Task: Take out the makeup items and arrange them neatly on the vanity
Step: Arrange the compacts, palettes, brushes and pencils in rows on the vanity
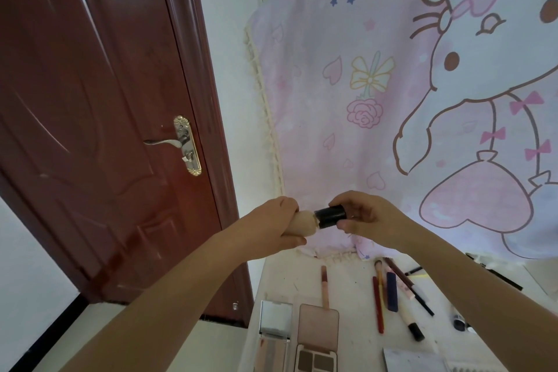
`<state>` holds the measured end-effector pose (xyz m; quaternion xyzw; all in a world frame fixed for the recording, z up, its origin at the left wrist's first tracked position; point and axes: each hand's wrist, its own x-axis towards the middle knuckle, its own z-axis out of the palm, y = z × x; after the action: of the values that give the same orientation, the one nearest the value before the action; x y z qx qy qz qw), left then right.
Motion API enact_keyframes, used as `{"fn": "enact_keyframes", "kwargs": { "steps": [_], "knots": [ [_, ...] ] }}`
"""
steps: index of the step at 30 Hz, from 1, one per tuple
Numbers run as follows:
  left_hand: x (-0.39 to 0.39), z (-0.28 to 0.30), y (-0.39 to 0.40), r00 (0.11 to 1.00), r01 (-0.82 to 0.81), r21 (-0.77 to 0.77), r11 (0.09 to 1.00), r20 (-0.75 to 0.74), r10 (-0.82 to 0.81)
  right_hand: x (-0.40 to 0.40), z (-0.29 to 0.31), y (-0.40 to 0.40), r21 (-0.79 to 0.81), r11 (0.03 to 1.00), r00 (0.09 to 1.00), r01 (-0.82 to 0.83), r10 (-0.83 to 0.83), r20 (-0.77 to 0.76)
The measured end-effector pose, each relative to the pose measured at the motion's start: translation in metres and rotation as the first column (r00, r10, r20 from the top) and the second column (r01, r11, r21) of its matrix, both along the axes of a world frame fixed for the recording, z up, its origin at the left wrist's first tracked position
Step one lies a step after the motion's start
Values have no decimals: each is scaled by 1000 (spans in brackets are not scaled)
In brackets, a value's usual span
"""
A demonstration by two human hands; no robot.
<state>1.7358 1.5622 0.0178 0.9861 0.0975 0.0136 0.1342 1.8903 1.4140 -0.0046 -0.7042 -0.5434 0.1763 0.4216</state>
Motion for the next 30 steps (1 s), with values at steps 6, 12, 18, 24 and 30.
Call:
{"fn": "enact_keyframes", "kwargs": {
  "steps": [6, 12, 18, 24, 30],
  "knots": [
    [0, 3, -1, 1000, 7, -8, 1000, 8, -7, -1, 3, -1, 10, 998, 972, -56, 57, -228],
    [-1, 4, -3, 1000, 20, 27, 999, 9, -20, -5, 8, 4, -172, 983, 995, 70, -82, -61],
    [-6, -4, -1, 1000, -6, -5, 1000, -18, 6, -1, 1, -5, -18, 999, 992, -46, 43, -117],
    [-7, -9, -6, 1000, 10, 0, 1000, -28, -10, -15, -3, 1, -273, 961, 979, 37, -90, -185],
    [-7, -12, -4, 1000, 11, -23, 1000, -15, -12, -5, -9, -13, -125, 990, 993, -61, 47, -110]
  ]
}}
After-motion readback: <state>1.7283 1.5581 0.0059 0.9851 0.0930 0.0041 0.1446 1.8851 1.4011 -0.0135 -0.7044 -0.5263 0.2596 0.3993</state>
